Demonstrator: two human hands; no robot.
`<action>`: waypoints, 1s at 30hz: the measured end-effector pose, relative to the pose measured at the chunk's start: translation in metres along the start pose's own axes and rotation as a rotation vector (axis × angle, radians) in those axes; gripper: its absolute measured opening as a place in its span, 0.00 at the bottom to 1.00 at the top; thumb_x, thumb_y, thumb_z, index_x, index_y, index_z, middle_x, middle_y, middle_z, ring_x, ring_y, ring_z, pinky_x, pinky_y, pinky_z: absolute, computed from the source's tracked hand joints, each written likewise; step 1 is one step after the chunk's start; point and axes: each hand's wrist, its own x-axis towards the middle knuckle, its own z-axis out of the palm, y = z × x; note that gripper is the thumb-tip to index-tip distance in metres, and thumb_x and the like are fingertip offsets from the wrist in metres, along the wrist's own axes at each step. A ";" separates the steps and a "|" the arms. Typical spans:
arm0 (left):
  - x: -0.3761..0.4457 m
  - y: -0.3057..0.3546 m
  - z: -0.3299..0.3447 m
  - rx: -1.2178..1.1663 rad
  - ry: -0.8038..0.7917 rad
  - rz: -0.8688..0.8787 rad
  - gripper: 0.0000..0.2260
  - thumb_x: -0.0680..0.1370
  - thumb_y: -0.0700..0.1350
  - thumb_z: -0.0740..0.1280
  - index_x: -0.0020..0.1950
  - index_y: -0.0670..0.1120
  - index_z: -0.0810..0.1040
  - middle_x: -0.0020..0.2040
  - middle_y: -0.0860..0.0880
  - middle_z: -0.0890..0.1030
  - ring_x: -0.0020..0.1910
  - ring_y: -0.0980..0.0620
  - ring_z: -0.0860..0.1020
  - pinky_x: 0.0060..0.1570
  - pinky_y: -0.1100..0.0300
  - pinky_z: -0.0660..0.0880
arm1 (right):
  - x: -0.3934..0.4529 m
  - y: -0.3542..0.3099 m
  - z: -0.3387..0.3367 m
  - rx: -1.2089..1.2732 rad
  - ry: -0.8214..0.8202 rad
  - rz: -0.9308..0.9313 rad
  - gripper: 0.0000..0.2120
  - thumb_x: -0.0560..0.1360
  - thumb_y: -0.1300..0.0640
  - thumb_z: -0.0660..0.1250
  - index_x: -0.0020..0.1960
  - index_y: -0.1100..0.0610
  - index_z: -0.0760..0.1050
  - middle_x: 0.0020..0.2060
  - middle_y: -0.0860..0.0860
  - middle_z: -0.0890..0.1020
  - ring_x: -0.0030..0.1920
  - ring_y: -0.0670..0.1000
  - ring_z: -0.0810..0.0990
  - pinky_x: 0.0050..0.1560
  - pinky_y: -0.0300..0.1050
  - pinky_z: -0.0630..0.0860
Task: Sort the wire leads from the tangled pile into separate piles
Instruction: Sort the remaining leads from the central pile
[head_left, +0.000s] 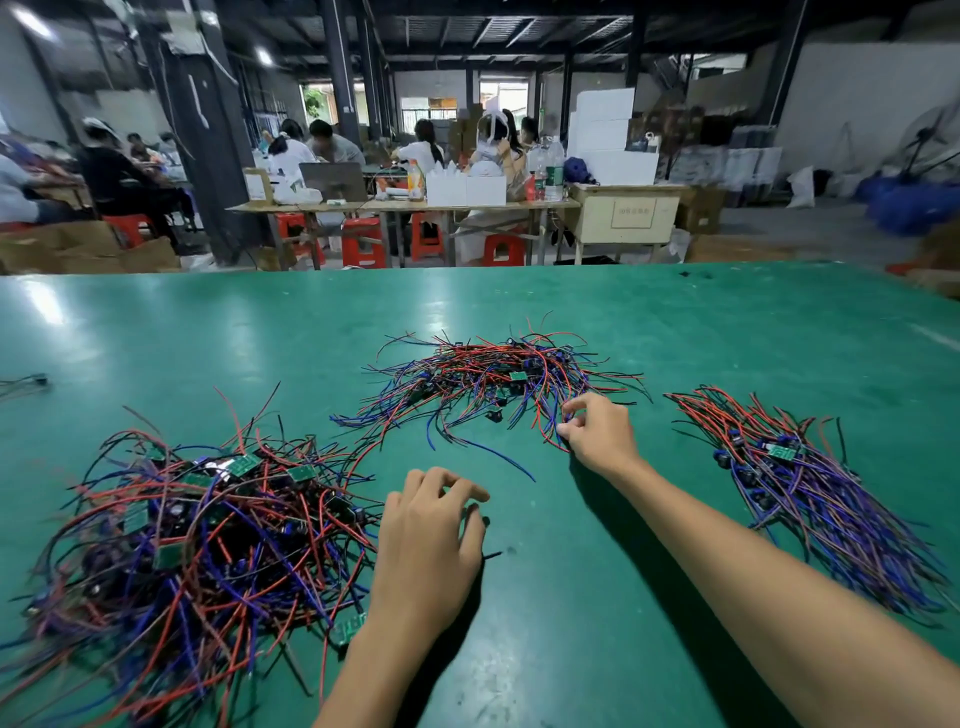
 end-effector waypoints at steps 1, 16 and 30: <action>0.000 0.000 0.000 0.003 0.004 -0.003 0.06 0.78 0.47 0.68 0.54 0.54 0.82 0.52 0.55 0.78 0.55 0.52 0.72 0.52 0.56 0.65 | -0.002 0.001 0.000 -0.037 -0.019 -0.015 0.12 0.76 0.60 0.73 0.60 0.60 0.79 0.45 0.55 0.85 0.54 0.56 0.81 0.55 0.45 0.73; 0.002 0.016 0.002 -0.478 -0.043 -0.281 0.08 0.81 0.43 0.65 0.57 0.49 0.83 0.48 0.55 0.84 0.44 0.55 0.80 0.54 0.53 0.78 | -0.103 -0.021 -0.025 0.371 -0.087 0.038 0.10 0.80 0.59 0.66 0.53 0.49 0.85 0.38 0.44 0.82 0.40 0.46 0.77 0.42 0.40 0.70; 0.013 0.019 -0.017 -1.547 -0.280 -0.726 0.11 0.82 0.37 0.62 0.62 0.34 0.77 0.52 0.43 0.86 0.41 0.52 0.85 0.44 0.64 0.82 | -0.187 -0.035 -0.021 0.252 -0.179 -0.380 0.11 0.78 0.46 0.66 0.42 0.48 0.84 0.37 0.40 0.84 0.40 0.41 0.80 0.44 0.36 0.74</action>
